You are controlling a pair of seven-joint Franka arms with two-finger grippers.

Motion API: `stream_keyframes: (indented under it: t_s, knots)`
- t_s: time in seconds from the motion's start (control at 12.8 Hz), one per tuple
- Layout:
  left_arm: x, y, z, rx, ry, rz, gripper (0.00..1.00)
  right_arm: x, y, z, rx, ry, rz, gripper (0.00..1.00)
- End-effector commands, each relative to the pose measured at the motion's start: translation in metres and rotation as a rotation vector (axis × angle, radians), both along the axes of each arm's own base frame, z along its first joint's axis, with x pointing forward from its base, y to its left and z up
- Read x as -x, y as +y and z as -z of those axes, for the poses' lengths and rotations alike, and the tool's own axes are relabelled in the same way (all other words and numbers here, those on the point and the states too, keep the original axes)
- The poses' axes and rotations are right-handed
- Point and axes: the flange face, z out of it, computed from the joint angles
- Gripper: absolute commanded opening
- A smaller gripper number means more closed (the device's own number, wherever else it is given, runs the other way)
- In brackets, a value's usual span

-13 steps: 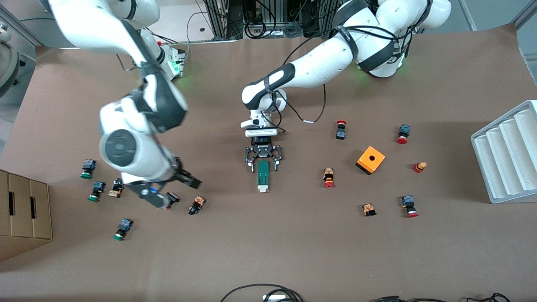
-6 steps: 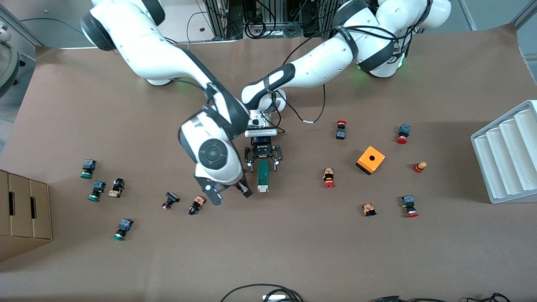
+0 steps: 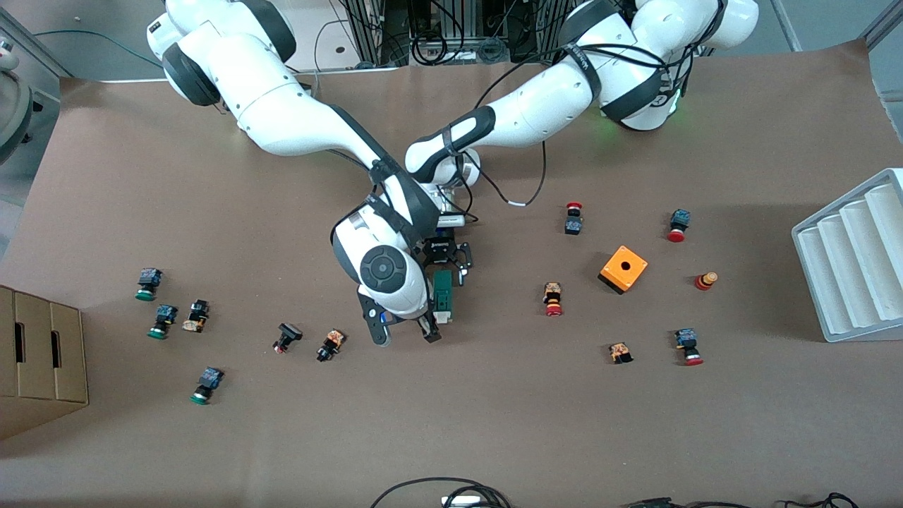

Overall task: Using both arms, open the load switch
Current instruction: 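Bring the right gripper onto the white lever of the switch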

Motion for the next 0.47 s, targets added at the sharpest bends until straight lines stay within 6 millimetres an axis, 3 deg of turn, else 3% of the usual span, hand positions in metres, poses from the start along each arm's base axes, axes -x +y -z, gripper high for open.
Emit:
stream_keyframes:
  t_s: [0.0, 0.08, 0.16, 0.39]
  knots:
    - [0.005, -0.003, 0.008, 0.010, 0.005, -0.009, 1.00, -0.021, -0.005, -0.001, -0.047, 0.037, 0.104, 0.92]
    - [0.005, -0.003, 0.008, 0.011, 0.007, -0.009, 1.00, -0.035, -0.014, 0.010, -0.073, 0.060, 0.155, 0.92]
    - [0.009, -0.006, 0.006, 0.017, 0.011, -0.007, 1.00, -0.037, -0.014, 0.020, -0.074, 0.070, 0.176, 0.92]
    - [0.014, -0.009, 0.004, 0.019, 0.023, -0.017, 1.00, -0.036, -0.011, 0.027, -0.078, 0.087, 0.221, 0.91]
